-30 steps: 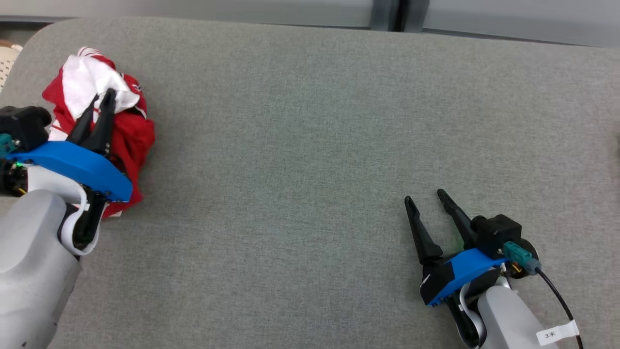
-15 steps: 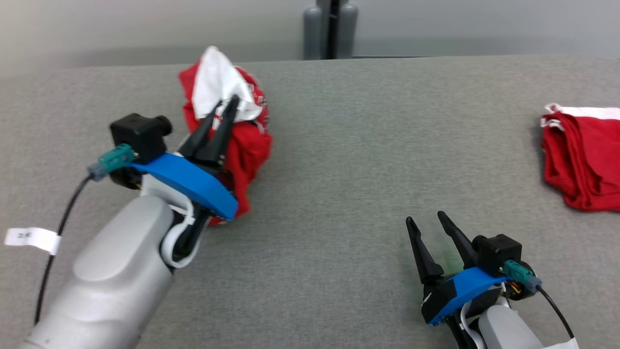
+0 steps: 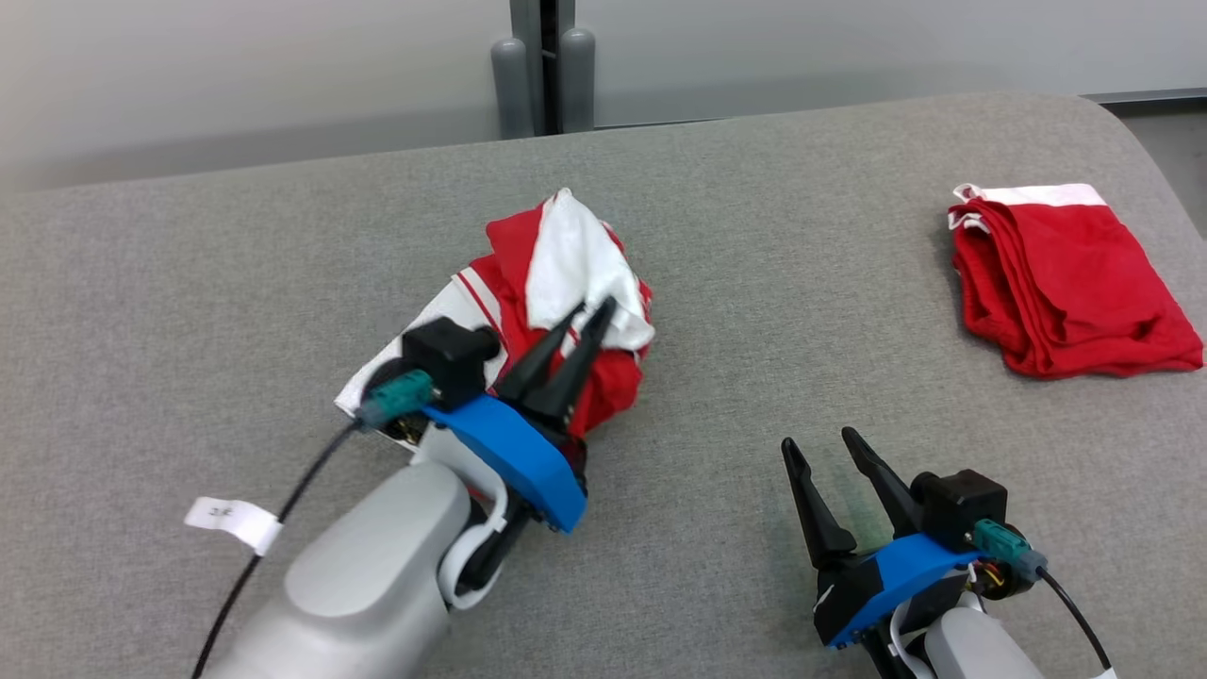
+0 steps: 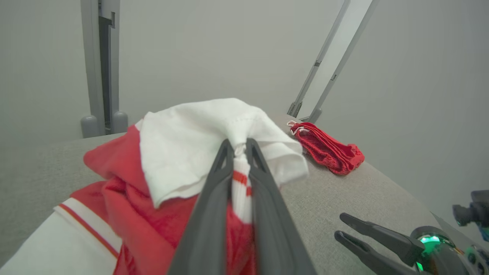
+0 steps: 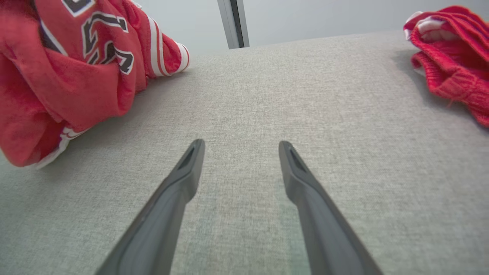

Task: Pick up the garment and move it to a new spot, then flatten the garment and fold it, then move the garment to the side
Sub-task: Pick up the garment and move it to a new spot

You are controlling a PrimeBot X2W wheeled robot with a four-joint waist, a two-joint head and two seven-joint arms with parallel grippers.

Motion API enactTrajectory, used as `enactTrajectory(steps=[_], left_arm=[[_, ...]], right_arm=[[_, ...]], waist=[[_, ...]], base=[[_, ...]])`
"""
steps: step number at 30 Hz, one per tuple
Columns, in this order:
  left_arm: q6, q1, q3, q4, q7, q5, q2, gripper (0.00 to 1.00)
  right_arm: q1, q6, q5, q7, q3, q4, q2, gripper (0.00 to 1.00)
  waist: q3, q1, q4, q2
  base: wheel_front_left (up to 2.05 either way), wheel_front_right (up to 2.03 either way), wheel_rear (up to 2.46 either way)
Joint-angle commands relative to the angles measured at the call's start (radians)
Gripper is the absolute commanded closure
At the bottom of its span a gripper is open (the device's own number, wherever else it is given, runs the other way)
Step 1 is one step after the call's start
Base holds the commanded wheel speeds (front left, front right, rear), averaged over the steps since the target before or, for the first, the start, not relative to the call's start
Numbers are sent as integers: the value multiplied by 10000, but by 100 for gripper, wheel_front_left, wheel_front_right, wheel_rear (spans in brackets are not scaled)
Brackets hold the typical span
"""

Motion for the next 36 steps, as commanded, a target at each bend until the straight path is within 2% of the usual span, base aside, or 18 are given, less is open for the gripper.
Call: enactTrajectory(steps=[1,7,12,13,14,17,22,30,36], left_arm=[[-11,18,-207,134,-45,249,-83,100],[-11,275,-469,425,-46,459,-360,100],[-11,700,187,584,-45,1076,-411,100],[-11,810,353,604,-45,1258,-424,37],[-11,930,479,626,-45,1424,-405,0],[-11,1253,887,592,-45,1723,-372,0],[-11,2632,2381,1,-45,2344,-301,0],[-11,4357,4165,-949,-36,3279,-166,0],[-7,5647,5939,-954,-38,4427,-620,0]], right_arm=[[73,1,23,-4,19,27,-33,0],[80,1,56,-6,36,70,-33,0],[151,1,-5,-4,11,112,-33,0],[179,1,-37,-4,-5,133,-33,0],[217,1,-52,-4,-44,158,-36,0],[271,1,-76,-4,-81,197,-33,0],[534,1,-156,-4,-216,250,-34,0],[867,1,-130,-6,-357,273,-36,0],[1185,1,-248,-4,-431,245,-34,0]], waist=[[-21,0,-62,0],[-48,0,-94,0],[-239,0,95,0],[-304,0,147,0],[-383,0,206,0],[-533,0,329,0],[-990,0,741,0],[-1537,0,1119,0],[-1944,0,1244,0]], base=[[0,0,0],[0,0,0],[0,0,0],[0,0,0],[0,0,0],[0,0,0],[0,0,0],[0,0,0],[0,0,0]])
